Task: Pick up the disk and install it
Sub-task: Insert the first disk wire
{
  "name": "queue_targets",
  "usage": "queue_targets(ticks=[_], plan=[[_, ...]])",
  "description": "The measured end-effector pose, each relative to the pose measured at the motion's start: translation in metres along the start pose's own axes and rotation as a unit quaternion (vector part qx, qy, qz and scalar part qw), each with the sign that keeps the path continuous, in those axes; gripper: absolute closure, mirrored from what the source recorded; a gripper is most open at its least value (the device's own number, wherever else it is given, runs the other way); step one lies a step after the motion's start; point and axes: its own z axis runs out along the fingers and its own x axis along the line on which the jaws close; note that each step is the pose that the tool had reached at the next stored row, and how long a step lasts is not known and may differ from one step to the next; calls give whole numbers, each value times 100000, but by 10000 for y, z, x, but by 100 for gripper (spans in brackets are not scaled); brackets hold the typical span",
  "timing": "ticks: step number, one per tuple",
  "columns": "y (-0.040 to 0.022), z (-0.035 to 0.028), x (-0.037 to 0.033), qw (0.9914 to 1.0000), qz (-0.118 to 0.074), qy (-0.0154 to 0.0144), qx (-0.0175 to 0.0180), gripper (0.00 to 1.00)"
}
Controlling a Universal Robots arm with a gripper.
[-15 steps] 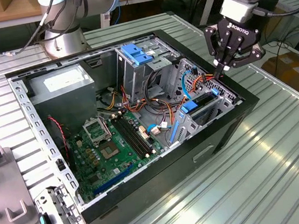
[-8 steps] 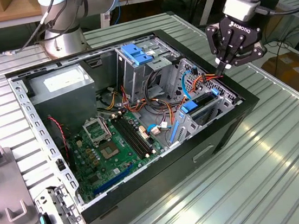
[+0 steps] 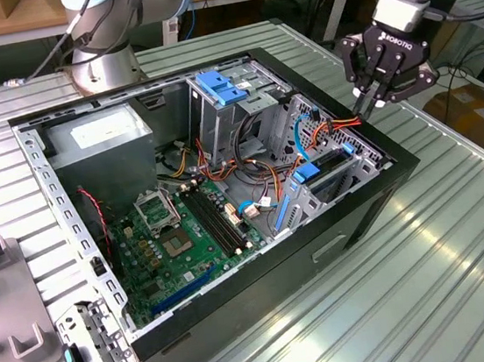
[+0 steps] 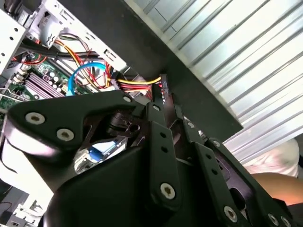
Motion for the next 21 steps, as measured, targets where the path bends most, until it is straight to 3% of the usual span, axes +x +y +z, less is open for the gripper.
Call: queue_targets(ticks=[2, 6, 8, 9, 11, 13, 16, 18, 20, 21], plan=[[-5, 8, 1, 99970, -2452, 99, 4, 76], [-7, 26, 2, 99782, -6589, 231, 16, 75], [-14, 31, 3, 99652, -8327, 295, 21, 75], [-15, 34, 4, 99555, -9414, 330, 24, 69], [-17, 40, 4, 99355, -11336, 393, 31, 69], [-18, 48, 4, 99133, -13129, 455, 37, 69], [-19, 67, 4, 98694, -16099, 555, 47, 69], [-19, 94, 4, 98316, -18266, 631, 52, 69], [-21, 125, 4, 97821, -20749, 721, 57, 69], [-21, 132, 4, 97683, -21387, 737, 59, 69]])
